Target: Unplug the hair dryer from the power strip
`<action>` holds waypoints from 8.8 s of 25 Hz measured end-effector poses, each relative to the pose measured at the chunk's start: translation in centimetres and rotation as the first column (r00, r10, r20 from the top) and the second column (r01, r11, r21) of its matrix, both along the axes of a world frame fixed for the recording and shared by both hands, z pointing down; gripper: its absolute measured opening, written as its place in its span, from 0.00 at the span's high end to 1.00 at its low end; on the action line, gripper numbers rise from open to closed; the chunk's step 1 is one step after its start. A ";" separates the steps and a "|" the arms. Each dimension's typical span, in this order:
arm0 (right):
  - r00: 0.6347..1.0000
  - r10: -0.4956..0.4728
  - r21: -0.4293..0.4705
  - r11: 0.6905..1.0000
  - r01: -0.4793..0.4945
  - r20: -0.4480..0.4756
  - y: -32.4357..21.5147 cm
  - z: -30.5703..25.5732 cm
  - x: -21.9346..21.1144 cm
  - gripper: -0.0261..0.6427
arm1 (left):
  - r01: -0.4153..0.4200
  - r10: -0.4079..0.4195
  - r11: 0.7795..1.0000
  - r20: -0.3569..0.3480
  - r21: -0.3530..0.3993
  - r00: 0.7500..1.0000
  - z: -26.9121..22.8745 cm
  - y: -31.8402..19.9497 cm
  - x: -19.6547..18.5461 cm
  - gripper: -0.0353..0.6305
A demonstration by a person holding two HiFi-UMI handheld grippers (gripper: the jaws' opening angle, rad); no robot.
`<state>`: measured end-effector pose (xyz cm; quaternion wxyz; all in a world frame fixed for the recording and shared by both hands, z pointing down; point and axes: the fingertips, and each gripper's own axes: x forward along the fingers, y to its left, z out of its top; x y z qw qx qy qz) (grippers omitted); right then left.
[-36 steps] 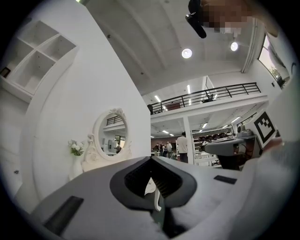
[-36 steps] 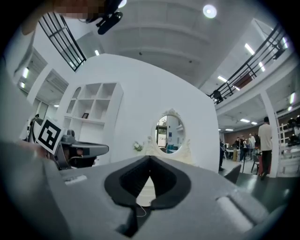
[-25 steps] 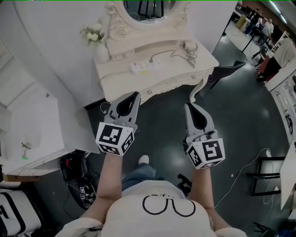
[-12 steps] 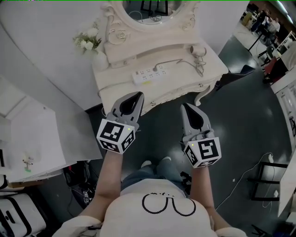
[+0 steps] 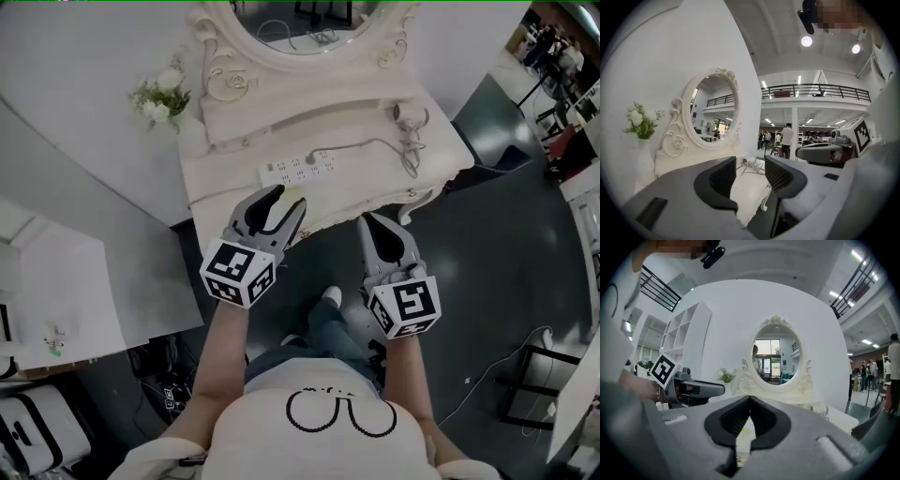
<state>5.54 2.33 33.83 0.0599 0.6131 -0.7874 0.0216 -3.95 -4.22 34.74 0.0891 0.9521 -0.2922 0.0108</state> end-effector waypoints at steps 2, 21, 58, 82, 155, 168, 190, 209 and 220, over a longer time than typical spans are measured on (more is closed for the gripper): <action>1.000 -0.017 -0.009 1.000 0.017 0.000 -2.1 0.3 1.4 0.96 | 0.003 -0.002 1.000 0.022 -0.011 1.000 0.6 -1.9 1.7 0.59; 0.986 -0.165 -0.128 0.978 0.165 0.017 -11.6 7.5 7.6 0.96 | 0.083 -0.073 0.996 0.252 -0.027 0.965 8.9 -11.3 7.9 0.58; 0.956 -0.292 -0.403 0.877 0.263 -0.013 -23.3 19.5 4.9 0.96 | -0.063 0.203 0.727 0.127 -0.683 0.971 20.3 -20.5 11.3 0.86; 0.947 -0.306 -0.459 0.858 0.232 -0.093 -25.1 23.8 3.6 0.96 | -0.012 0.179 0.935 0.443 -0.354 0.878 21.3 -20.0 11.7 0.85; 0.879 -0.476 -0.462 0.789 0.406 -0.041 -23.9 24.0 0.2 0.56 | 0.017 0.161 0.893 0.355 -0.450 0.921 20.0 -20.1 11.0 0.89; 0.875 -0.482 -0.488 0.776 0.400 -0.049 -24.1 24.1 0.2 0.56 | 0.043 0.145 0.846 0.308 -0.532 0.940 19.5 -20.9 10.8 0.90; 0.870 -0.491 -0.493 0.769 0.408 -0.045 -23.9 24.0 0.4 0.56 | -0.007 0.105 0.967 0.371 -0.256 0.923 12.3 -22.6 9.5 0.92; 0.928 -0.370 -0.345 0.867 0.359 0.035 -24.1 13.8 6.2 0.59 | -0.023 0.120 0.954 0.309 -0.298 0.943 8.9 -26.0 10.4 0.91; 0.975 -0.153 -0.266 0.944 0.193 0.163 -21.7 10.3 13.2 0.97 | 0.031 0.113 0.919 0.338 -0.393 0.934 13.1 -28.5 10.1 0.91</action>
